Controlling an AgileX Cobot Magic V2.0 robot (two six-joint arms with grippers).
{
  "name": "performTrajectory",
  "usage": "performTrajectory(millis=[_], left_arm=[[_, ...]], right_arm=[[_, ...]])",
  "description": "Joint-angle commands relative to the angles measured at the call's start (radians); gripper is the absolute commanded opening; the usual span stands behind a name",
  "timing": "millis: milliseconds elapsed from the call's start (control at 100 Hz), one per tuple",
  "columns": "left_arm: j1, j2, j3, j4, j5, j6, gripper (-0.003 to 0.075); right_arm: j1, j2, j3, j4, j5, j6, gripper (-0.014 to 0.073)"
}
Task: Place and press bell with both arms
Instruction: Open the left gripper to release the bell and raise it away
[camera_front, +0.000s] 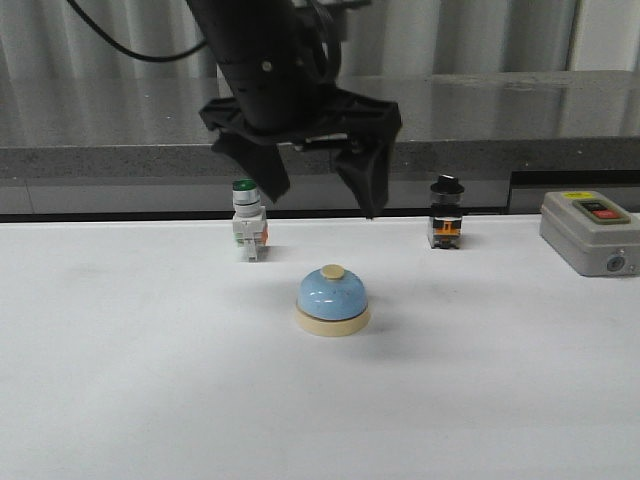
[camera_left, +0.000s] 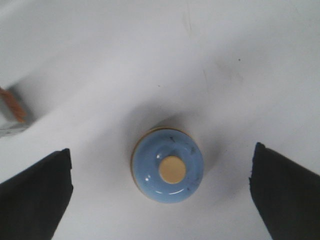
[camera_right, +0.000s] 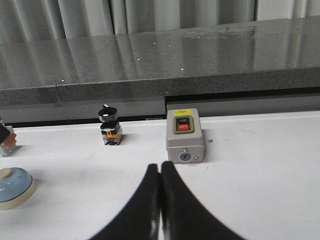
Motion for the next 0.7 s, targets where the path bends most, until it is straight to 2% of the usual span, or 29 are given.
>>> performTrajectory(millis=[0, 280, 690], left_arm=[[0.031, -0.109, -0.011, 0.002, -0.027, -0.016, 0.0689], [0.162, -0.306, 0.143, 0.002, -0.08, -0.02, 0.0689], [0.39, -0.706, 0.563, 0.002, -0.273, -0.028, 0.0689]], right_arm=[[-0.007, -0.02, -0.014, -0.002, -0.082, -0.013, -0.006], [-0.007, -0.02, -0.014, -0.002, -0.082, -0.013, -0.006], [-0.007, -0.02, -0.014, -0.002, -0.082, -0.013, -0.006]])
